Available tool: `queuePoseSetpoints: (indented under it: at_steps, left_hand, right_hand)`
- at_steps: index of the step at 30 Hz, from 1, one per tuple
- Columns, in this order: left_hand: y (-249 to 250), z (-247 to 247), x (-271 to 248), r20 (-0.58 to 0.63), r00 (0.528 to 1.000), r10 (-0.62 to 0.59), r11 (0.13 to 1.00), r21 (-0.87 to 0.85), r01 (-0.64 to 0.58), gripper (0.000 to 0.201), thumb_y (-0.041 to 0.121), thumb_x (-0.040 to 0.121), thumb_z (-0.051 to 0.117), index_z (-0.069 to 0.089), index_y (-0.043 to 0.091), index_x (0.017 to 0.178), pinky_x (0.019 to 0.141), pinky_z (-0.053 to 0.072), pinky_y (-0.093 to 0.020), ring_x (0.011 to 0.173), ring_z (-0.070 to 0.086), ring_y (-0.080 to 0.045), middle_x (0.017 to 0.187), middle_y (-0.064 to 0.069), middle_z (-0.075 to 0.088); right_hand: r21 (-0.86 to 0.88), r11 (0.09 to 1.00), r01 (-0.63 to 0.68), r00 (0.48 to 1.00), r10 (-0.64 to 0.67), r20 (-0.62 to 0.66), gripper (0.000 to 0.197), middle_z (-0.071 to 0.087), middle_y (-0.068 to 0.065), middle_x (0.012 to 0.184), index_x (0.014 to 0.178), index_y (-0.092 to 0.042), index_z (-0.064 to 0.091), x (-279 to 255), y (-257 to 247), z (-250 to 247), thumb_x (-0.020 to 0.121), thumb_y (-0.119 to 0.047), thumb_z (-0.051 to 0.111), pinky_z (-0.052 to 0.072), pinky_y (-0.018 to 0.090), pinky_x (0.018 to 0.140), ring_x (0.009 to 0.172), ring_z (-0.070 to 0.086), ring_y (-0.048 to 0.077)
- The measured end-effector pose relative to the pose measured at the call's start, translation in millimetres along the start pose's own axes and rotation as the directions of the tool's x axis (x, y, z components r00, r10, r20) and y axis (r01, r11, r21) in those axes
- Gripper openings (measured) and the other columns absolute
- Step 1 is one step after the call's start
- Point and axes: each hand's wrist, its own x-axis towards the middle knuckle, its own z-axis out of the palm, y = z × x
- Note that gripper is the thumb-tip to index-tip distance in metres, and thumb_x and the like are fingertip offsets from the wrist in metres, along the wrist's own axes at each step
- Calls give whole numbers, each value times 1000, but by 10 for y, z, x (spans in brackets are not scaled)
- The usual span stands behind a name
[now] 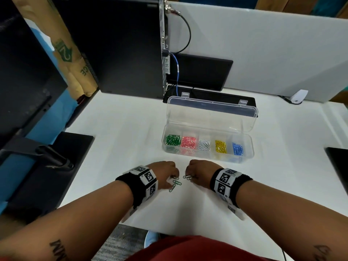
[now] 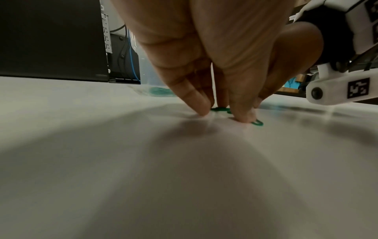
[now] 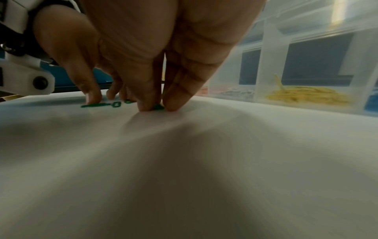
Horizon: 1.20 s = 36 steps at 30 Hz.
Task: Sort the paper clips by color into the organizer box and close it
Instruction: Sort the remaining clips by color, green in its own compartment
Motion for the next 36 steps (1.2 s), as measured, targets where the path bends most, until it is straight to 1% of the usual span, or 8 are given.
queuePoseSetpoints:
  at_steps: [4, 12, 15, 17, 24, 26, 31, 36]
  left_hand:
    - [73, 42, 45, -76, 996, -42, 999, -25, 40, 35, 23, 88, 58, 57, 15, 122, 89, 41, -28, 111, 55, -25, 121, -7, 53]
    - [181, 125, 41, -79, 992, -95, 995, -13, 94, 52, 33, 83, 66, 50, 14, 128, 92, 42, -30, 114, 52, -26, 125, -8, 50]
    - [258, 114, 89, -94, 985, -143, 989, -40, 140, 43, 29, 85, 66, 53, 11, 122, 88, 42, -30, 111, 54, -27, 123, -9, 52]
    - [309, 116, 115, -119, 978, -172, 984, -62, 165, 35, 27, 85, 65, 57, 10, 115, 84, 43, -29, 108, 56, -27, 119, -10, 55]
    - [418, 50, 189, -111, 974, -197, 979, 40, 202, 23, 17, 89, 54, 61, 4, 105, 80, 48, -32, 102, 61, -32, 113, -15, 61]
    - [431, 49, 208, -98, 976, -196, 977, 64, 203, 23, 17, 87, 54, 61, 4, 105, 78, 47, -31, 101, 61, -31, 113, -14, 61]
    - [463, 53, 240, -63, 984, -166, 975, 139, 173, 24, 16, 85, 56, 60, 4, 105, 74, 45, -31, 98, 61, -32, 111, -15, 59]
    - [444, -2, 216, -40, 990, -138, 970, 196, 143, 22, 13, 85, 54, 65, 0, 98, 72, 47, -31, 92, 63, -33, 90, -14, 60]
  right_hand:
    - [3, 1000, 5, 999, -5, -37, 24, 57, 9, 114, 109, -10, 63, -51, 10, 59, 91, -16, 49, 41, 29, 85, 106, 55, 27]
    - [23, 998, -52, 997, 53, -52, 16, 57, 6, 104, 96, -12, 64, -77, 30, 119, 87, -17, 52, 42, 27, 80, 99, 58, 26]
    - [38, 991, -126, 992, 127, -26, 7, 48, -3, 93, 80, -22, 60, -63, 23, 145, 81, -17, 55, 44, 25, 79, 98, 59, 25]
    - [36, 987, -158, 988, 157, 6, 18, 45, -5, 92, 66, -28, 48, -59, 17, 148, 78, -19, 58, 45, 26, 78, 98, 59, 25]
    - [5, 979, -203, 978, 203, 42, 19, 46, -3, 91, 66, -25, 46, -65, -20, 167, 77, -21, 61, 40, 24, 70, 98, 60, 26]
    - [-3, 980, -201, 978, 201, 55, 11, 47, -1, 93, 76, -24, 51, -91, -32, 155, 78, -22, 62, 38, 25, 70, 100, 59, 27]
    - [-12, 977, -211, 975, 211, 62, 13, 52, 4, 98, 81, -23, 50, -145, -38, 138, 78, -23, 63, 43, 28, 72, 93, 58, 24]
    - [-17, 976, -218, 975, 219, 36, 13, 62, 6, 105, 82, -22, 50, -197, -38, 114, 77, -23, 62, 42, 27, 70, 88, 56, 22]
